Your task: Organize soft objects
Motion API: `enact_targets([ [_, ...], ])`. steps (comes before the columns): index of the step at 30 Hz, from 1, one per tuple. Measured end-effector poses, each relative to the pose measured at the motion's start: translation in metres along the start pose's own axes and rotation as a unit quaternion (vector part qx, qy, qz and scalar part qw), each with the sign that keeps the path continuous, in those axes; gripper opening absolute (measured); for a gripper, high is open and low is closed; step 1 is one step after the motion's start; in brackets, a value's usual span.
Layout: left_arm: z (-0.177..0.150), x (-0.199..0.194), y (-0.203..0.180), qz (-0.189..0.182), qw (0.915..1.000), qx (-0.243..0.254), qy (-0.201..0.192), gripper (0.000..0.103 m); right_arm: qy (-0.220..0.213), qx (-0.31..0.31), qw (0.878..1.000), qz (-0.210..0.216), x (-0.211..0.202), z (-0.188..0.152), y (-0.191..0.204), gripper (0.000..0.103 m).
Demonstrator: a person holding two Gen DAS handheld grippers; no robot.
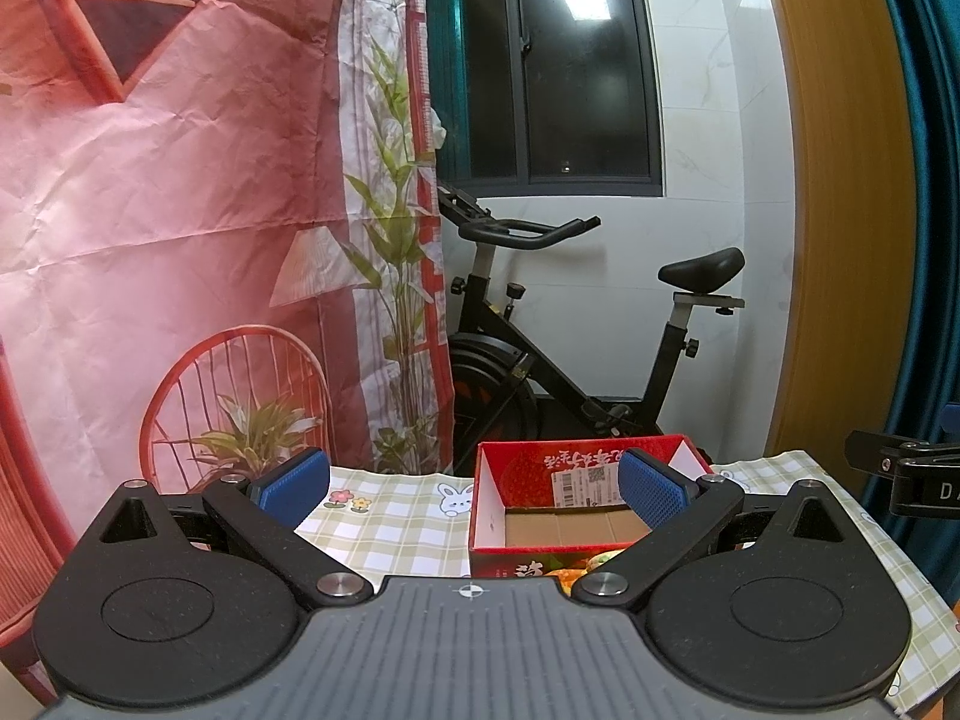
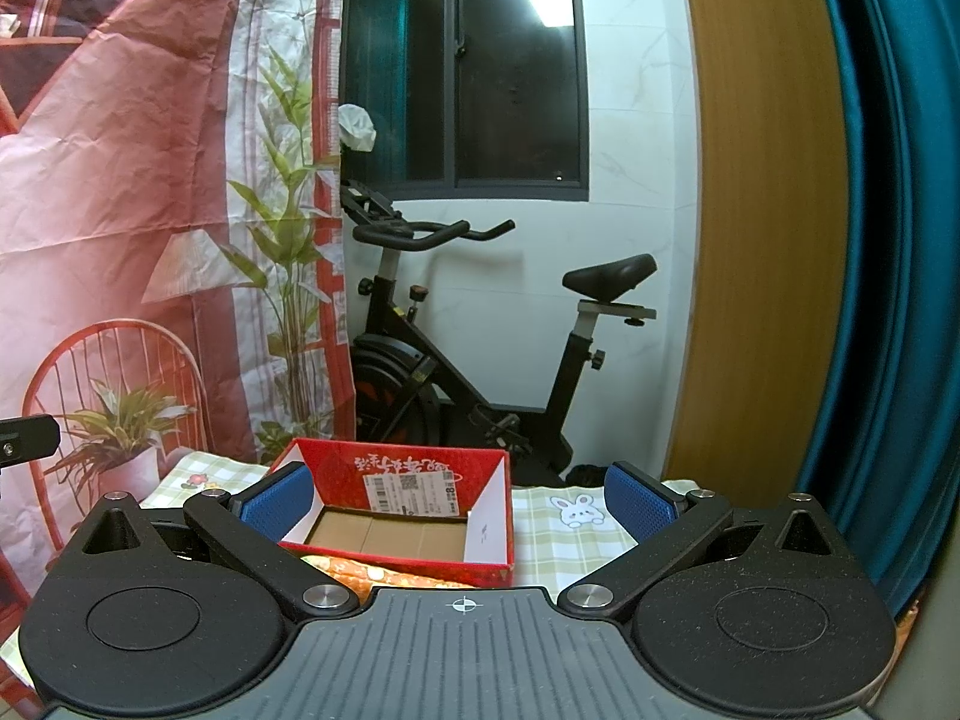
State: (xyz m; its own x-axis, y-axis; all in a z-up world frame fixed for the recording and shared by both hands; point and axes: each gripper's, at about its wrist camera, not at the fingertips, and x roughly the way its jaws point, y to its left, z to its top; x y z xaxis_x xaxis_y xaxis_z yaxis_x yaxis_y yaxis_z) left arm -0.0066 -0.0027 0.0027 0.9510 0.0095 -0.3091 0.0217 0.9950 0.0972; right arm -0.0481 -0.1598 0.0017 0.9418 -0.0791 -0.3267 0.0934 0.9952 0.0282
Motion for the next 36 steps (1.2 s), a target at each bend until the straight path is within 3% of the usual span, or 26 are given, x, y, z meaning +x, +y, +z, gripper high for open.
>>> enact_targets([
  [36, -0.0023, 0.0029, -0.0007, -0.004, 1.0000, -0.007, 0.005, 0.103, 0.003, 0.006, 1.000, 0.001, 0.0024, -0.0028, 0.0032, 0.103],
])
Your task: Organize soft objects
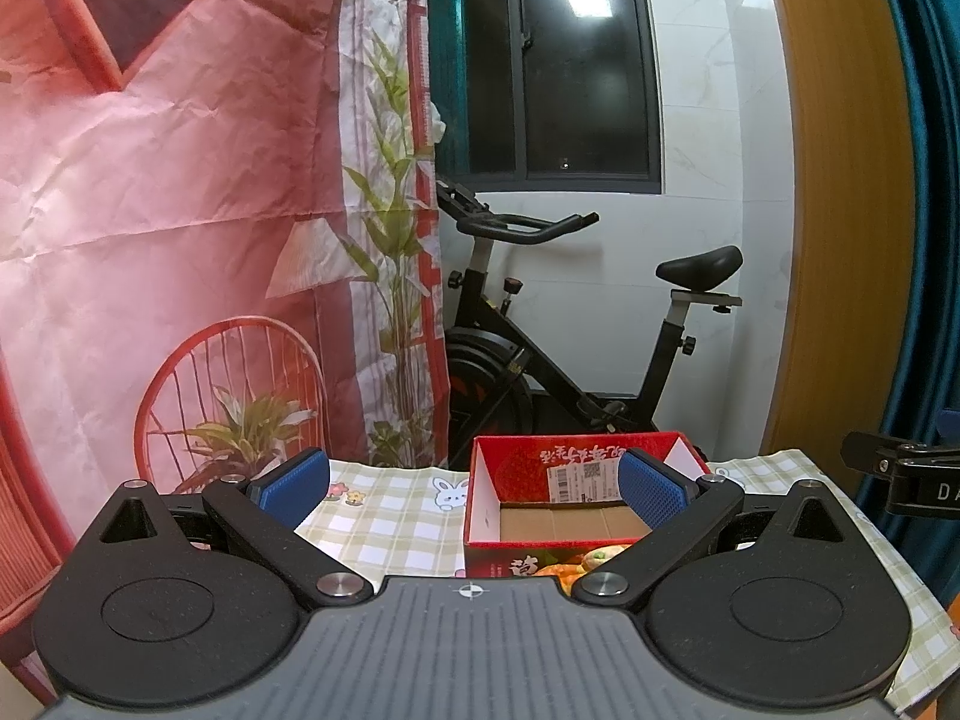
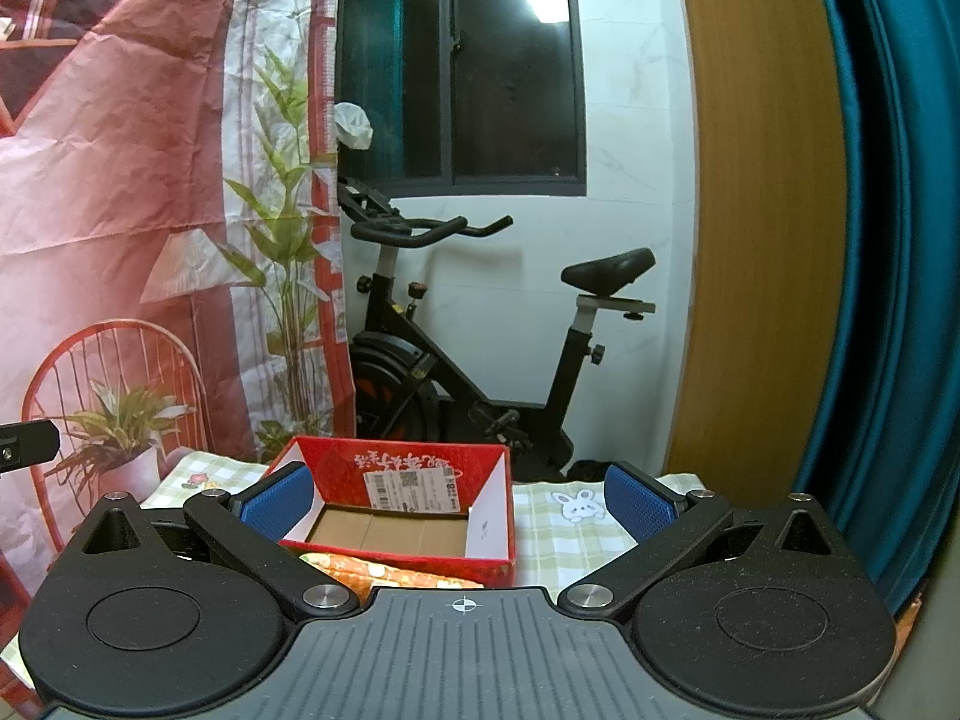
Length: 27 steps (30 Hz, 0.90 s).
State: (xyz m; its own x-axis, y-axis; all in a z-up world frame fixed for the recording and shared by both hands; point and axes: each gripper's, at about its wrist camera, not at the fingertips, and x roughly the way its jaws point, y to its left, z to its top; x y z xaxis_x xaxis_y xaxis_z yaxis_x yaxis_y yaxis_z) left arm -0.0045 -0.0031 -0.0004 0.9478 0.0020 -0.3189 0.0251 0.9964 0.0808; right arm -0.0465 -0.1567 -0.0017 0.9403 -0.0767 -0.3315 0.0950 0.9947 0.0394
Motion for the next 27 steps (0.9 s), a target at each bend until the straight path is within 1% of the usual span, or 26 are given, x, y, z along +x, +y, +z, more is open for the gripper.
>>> enact_targets([
  [4, -0.003, 0.003, 0.000, 0.005, 1.0000, 0.000, -0.001, 0.103, 0.002, 0.005, 1.000, 0.005, 0.002, -0.001, -0.003, 0.103],
  [6, -0.007, 0.004, -0.003, 0.009, 1.0000, 0.003, -0.003, 0.103, 0.003, 0.009, 1.000, 0.007, 0.015, -0.012, -0.006, 0.103],
  [11, -0.016, 0.015, -0.002, 0.019, 0.9997, 0.005, -0.012, 0.103, 0.006, 0.014, 1.000, 0.014, 0.024, -0.022, -0.007, 0.103],
  [13, -0.021, 0.026, -0.001, 0.024, 0.9997, 0.003, -0.008, 0.103, 0.011, 0.013, 1.000, 0.017, 0.036, -0.029, -0.007, 0.103],
  [15, -0.028, 0.037, 0.000, 0.030, 0.9995, -0.002, -0.002, 0.103, 0.006, 0.004, 1.000, 0.022, 0.046, -0.038, -0.007, 0.103],
  [17, -0.036, 0.051, 0.000, 0.038, 0.9993, -0.004, 0.003, 0.103, 0.005, -0.019, 0.999, 0.028, 0.058, -0.047, -0.004, 0.103],
  [19, -0.044, 0.063, -0.001, 0.045, 0.9989, 0.000, 0.008, 0.103, 0.011, -0.034, 0.999, 0.023, 0.068, -0.054, 0.000, 0.103],
  [22, -0.055, 0.079, -0.001, 0.051, 0.9985, 0.005, 0.016, 0.103, 0.019, -0.032, 0.999, 0.034, 0.085, -0.067, 0.000, 0.103],
  [27, -0.066, 0.101, 0.004, 0.054, 0.9978, -0.005, 0.037, 0.103, 0.042, -0.022, 0.998, 0.040, 0.110, -0.082, -0.001, 0.103],
])
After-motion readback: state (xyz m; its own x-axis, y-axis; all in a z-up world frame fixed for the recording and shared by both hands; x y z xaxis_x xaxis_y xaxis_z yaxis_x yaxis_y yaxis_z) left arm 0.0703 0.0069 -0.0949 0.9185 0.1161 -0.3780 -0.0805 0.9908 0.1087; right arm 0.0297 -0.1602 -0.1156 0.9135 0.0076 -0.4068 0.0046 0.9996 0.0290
